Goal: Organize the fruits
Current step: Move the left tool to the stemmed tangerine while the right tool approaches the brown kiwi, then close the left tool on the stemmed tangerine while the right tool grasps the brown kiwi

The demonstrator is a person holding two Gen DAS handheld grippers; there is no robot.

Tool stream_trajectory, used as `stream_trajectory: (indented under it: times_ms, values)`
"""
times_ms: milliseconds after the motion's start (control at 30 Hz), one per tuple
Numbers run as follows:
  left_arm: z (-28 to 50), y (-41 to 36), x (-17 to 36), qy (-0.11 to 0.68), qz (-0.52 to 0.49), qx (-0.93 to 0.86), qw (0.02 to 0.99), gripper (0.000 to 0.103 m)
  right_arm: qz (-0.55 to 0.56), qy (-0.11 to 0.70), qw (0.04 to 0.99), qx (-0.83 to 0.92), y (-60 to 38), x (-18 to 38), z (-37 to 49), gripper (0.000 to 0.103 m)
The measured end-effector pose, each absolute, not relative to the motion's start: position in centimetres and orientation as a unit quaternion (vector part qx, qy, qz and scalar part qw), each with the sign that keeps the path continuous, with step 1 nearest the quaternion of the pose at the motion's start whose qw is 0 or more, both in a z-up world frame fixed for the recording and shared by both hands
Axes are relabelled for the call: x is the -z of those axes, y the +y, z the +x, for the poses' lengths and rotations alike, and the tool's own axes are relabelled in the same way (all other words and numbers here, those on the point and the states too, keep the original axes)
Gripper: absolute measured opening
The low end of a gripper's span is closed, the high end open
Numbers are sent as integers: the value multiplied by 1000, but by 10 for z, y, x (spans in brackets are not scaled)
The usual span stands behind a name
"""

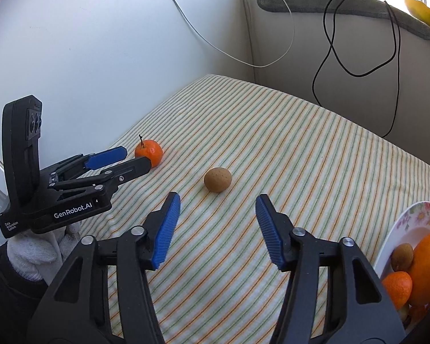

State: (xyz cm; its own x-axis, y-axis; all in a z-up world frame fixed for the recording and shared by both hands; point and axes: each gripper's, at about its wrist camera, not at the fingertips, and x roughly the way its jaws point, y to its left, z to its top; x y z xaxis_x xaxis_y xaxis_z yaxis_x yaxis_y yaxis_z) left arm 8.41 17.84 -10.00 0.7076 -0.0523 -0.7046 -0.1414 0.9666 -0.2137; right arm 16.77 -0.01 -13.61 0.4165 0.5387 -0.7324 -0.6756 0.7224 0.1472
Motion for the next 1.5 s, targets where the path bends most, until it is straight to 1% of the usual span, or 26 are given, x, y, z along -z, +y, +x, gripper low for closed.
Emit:
stream_trajectory:
  times_ms: [233, 267, 467, 600, 667, 833, 1033, 1500]
  values:
    - [91, 180, 103, 387, -127, -24, 913, 58, -89, 414, 831, -360, 19, 150, 183, 50]
    - [92, 181, 104, 387, -127, -25, 913, 56, -90, 415, 831, -359, 22, 151, 185, 50]
    - [93, 182, 109, 394, -129, -25, 910, 54, -96, 421, 829, -355, 31, 158, 192, 47]
    - [94, 184, 111, 398, -135, -24, 907, 52, -97, 425, 828, -353, 38, 161, 199, 43]
    - [95, 187, 112, 400, -143, -22, 905, 49, -97, 427, 827, -354, 41, 163, 201, 42]
    - [93, 188, 113, 399, -147, -24, 905, 44, -104, 431, 822, -357, 48, 168, 203, 36]
    - [91, 189, 114, 398, -150, -26, 905, 36, -108, 431, 823, -353, 51, 169, 205, 32]
    - [89, 185, 112, 392, -143, -21, 909, 36, -105, 429, 825, -353, 51, 167, 205, 30]
